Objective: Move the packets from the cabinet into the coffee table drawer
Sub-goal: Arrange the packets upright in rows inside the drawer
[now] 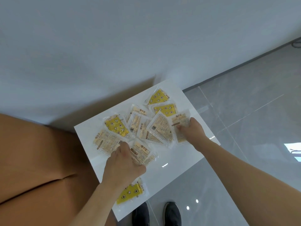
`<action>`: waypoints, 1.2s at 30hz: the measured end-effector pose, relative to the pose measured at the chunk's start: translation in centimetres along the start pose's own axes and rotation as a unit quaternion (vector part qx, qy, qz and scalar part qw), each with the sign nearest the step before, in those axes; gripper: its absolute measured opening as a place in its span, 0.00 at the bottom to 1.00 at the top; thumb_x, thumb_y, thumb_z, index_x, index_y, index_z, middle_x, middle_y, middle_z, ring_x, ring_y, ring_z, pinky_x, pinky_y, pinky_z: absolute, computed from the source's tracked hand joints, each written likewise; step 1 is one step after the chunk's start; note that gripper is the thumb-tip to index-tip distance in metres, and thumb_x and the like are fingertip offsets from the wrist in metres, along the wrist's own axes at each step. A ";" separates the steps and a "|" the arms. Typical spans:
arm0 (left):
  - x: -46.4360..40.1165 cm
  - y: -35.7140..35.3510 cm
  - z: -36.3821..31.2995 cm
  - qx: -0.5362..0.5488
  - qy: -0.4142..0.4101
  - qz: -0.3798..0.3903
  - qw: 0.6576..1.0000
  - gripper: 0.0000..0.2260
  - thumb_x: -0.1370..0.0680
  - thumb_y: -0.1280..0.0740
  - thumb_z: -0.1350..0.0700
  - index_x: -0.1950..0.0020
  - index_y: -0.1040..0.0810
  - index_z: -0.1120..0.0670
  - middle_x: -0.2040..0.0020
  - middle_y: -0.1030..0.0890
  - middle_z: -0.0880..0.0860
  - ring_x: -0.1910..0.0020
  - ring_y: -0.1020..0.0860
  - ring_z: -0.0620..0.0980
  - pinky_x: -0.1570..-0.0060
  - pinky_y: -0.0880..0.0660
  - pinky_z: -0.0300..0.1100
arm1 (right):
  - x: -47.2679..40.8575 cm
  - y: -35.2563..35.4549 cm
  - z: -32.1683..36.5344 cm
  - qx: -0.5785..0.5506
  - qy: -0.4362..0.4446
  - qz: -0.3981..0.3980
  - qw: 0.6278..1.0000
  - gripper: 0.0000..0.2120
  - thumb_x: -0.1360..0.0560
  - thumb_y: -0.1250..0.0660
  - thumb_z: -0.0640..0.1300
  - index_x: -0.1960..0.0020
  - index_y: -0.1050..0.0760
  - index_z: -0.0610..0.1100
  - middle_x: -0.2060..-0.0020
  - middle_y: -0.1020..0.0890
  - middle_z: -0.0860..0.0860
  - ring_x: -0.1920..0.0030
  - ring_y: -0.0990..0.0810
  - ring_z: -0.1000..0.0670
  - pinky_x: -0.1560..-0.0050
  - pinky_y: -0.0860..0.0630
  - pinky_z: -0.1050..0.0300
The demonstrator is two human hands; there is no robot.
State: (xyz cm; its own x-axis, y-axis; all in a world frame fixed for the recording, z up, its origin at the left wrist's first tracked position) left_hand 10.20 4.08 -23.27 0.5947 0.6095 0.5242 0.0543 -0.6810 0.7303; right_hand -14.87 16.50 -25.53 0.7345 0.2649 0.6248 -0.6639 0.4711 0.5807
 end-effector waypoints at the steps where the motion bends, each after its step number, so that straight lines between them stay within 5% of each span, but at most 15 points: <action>1: 0.3 0.1 0.3 0.032 0.017 0.014 0.999 0.29 0.38 0.29 0.41 0.47 0.40 0.50 0.54 0.26 0.47 0.56 0.24 0.50 0.58 0.22 0.48 | 0.3 0.3 -0.3 -0.048 -0.002 0.007 0.999 0.09 0.23 0.32 0.45 0.45 0.27 0.45 0.51 0.19 0.49 0.52 0.20 0.47 0.54 0.22 0.50; 5: 1.0 -0.9 0.5 0.036 0.059 0.052 0.996 0.30 0.34 0.30 0.46 0.40 0.43 0.48 0.52 0.23 0.49 0.56 0.22 0.51 0.58 0.21 0.46 | 1.3 1.1 -0.4 -0.103 0.014 0.041 0.994 0.09 0.23 0.31 0.45 0.44 0.23 0.46 0.50 0.17 0.50 0.52 0.18 0.48 0.58 0.22 0.55; 7: 0.8 -1.8 -0.2 -0.053 0.020 0.038 0.998 0.29 0.33 0.31 0.45 0.37 0.38 0.51 0.47 0.26 0.49 0.49 0.26 0.50 0.53 0.24 0.43 | 1.6 1.0 -0.1 -0.079 0.025 0.069 0.994 0.08 0.23 0.32 0.44 0.44 0.23 0.45 0.50 0.17 0.49 0.51 0.18 0.47 0.55 0.22 0.53; 10: 0.3 -3.0 -1.3 -0.181 -0.040 -0.019 0.983 0.27 0.30 0.32 0.42 0.36 0.35 0.50 0.39 0.33 0.51 0.41 0.33 0.50 0.45 0.29 0.40 | 1.6 -0.1 0.7 0.006 0.044 0.100 0.994 0.07 0.22 0.33 0.43 0.45 0.26 0.44 0.48 0.19 0.47 0.48 0.20 0.46 0.49 0.22 0.48; 14: -0.8 -3.6 -1.9 -0.224 -0.041 -0.044 0.973 0.29 0.31 0.29 0.40 0.36 0.36 0.49 0.38 0.33 0.53 0.39 0.33 0.52 0.41 0.31 0.42 | 1.1 -2.2 1.8 0.243 0.112 0.094 0.959 0.21 0.22 0.36 0.47 0.31 0.31 0.41 0.32 0.34 0.46 0.35 0.33 0.44 0.35 0.29 0.49; 18: -0.9 -3.8 -1.9 -0.225 -0.008 -0.053 0.973 0.34 0.32 0.27 0.39 0.35 0.38 0.50 0.37 0.33 0.54 0.37 0.33 0.53 0.38 0.33 0.44 | 1.1 -4.1 1.5 0.338 0.148 0.073 0.927 0.25 0.23 0.36 0.52 0.30 0.32 0.43 0.28 0.42 0.46 0.31 0.39 0.41 0.31 0.36 0.45; 23: -1.2 -3.9 -1.9 -0.220 0.011 -0.052 0.974 0.35 0.32 0.27 0.38 0.35 0.39 0.53 0.41 0.29 0.52 0.40 0.29 0.52 0.41 0.32 0.45 | 0.8 -4.8 1.5 0.369 0.175 0.033 0.912 0.23 0.25 0.35 0.53 0.32 0.30 0.47 0.35 0.36 0.46 0.36 0.36 0.43 0.33 0.38 0.47; 30: -2.1 -3.8 -1.9 -0.239 -0.016 -0.005 0.971 0.20 0.27 0.32 0.44 0.39 0.30 0.50 0.43 0.25 0.50 0.42 0.29 0.52 0.40 0.35 0.47 | 0.2 -4.8 1.5 0.399 0.165 0.031 0.901 0.21 0.25 0.36 0.54 0.35 0.28 0.48 0.41 0.30 0.46 0.39 0.33 0.42 0.35 0.39 0.47; 36: -2.2 -1.9 -1.6 -0.094 -0.026 0.046 0.994 0.14 0.23 0.37 0.54 0.38 0.32 0.50 0.51 0.19 0.49 0.51 0.22 0.52 0.48 0.30 0.47 | 1.5 -3.4 1.7 0.337 0.179 0.031 0.924 0.19 0.26 0.36 0.50 0.35 0.28 0.50 0.47 0.27 0.49 0.45 0.28 0.45 0.39 0.34 0.49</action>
State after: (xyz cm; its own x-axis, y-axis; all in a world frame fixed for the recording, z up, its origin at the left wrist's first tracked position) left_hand 7.50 4.67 -25.18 0.6305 0.5241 0.5725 -0.1500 -0.6415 0.7524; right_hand -11.76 13.90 -25.68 0.6106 0.5925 0.5254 -0.5545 -0.1538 0.8179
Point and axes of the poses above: each hand's wrist, its own x-axis away from the middle knuckle, its own y-axis out of the back of the hand, z = x × y, the point moved 3 cm from there along -x, towards the middle knuckle
